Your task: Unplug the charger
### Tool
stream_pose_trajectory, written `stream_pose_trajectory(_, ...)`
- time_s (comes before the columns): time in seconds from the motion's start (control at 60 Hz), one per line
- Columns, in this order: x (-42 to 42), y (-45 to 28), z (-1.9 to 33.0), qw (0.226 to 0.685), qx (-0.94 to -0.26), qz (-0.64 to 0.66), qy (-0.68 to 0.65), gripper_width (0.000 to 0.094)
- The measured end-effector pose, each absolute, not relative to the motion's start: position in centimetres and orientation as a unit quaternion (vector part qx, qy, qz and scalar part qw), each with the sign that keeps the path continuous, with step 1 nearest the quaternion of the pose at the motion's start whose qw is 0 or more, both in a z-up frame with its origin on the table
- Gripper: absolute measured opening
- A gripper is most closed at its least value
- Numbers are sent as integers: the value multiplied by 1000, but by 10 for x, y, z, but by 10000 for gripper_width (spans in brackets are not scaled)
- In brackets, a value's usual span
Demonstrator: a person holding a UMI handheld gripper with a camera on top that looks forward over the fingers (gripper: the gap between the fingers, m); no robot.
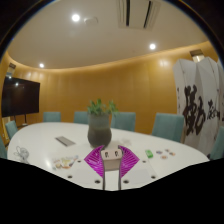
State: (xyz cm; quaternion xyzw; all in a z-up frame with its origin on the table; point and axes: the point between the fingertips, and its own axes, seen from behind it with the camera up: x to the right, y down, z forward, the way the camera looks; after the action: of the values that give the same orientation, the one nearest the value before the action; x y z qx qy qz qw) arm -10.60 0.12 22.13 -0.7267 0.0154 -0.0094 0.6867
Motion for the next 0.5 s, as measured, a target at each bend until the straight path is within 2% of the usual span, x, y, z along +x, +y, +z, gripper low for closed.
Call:
stream_pose_trajectory(0.1,-77,11,114,584,-810,-10,47,246)
stream_pose_trajectory(0.233,-60,9,29,517,-854,-27,52,321)
stream_pose_trajectory(0.317,-57,11,20,514,-856,-22,51,410)
stream_pose_trajectory(0.467,-51,1,36,532,-844,-44,45,846)
stream_pose_trajectory(0.5,-53,-5,40,536,-842,-44,42,887)
